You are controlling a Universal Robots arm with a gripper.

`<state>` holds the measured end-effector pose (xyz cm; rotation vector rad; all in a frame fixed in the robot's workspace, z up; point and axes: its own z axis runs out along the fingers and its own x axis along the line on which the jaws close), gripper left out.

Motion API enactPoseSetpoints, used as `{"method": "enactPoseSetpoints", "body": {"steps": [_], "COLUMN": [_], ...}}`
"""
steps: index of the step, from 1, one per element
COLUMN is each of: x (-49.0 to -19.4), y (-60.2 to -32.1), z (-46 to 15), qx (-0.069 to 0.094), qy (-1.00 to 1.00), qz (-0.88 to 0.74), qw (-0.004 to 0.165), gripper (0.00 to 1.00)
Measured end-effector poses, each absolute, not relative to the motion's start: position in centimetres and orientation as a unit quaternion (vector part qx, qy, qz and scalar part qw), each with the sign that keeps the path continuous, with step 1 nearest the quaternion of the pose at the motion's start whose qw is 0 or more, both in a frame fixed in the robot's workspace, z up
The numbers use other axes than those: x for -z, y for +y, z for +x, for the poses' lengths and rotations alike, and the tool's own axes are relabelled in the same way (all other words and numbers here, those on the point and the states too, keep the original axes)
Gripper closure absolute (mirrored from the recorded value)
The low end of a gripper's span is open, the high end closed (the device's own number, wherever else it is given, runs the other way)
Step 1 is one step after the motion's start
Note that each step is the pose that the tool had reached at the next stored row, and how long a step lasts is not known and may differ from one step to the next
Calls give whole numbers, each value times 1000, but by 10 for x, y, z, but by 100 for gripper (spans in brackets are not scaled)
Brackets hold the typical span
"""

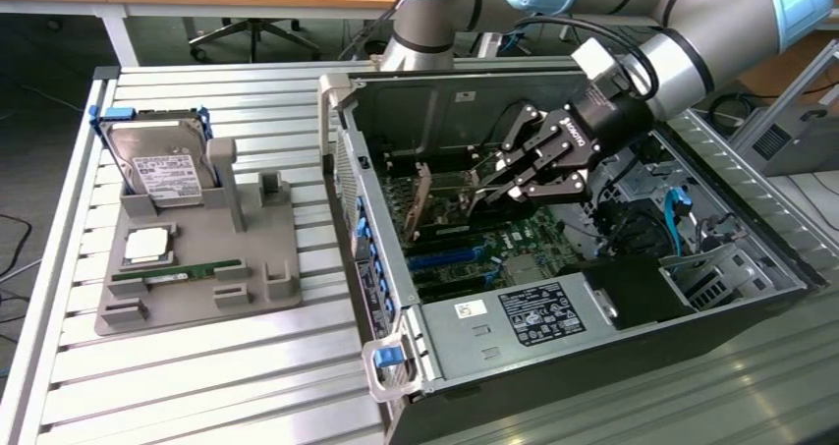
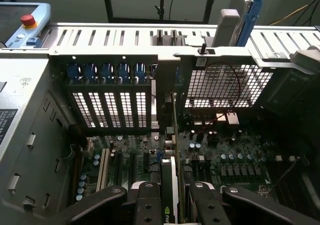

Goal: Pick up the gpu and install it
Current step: 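Press down on the gpu until it lock into place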

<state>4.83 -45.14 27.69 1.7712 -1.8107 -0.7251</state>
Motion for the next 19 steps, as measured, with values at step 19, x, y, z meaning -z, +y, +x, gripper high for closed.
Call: {"method": "enactPoseSetpoints", "body": {"steps": [19], "x": [-267], "y": [-451], "z": [44], "qx": [246], "qy": [-673], "qz": [658], "qw": [231], "gripper": [73]}}
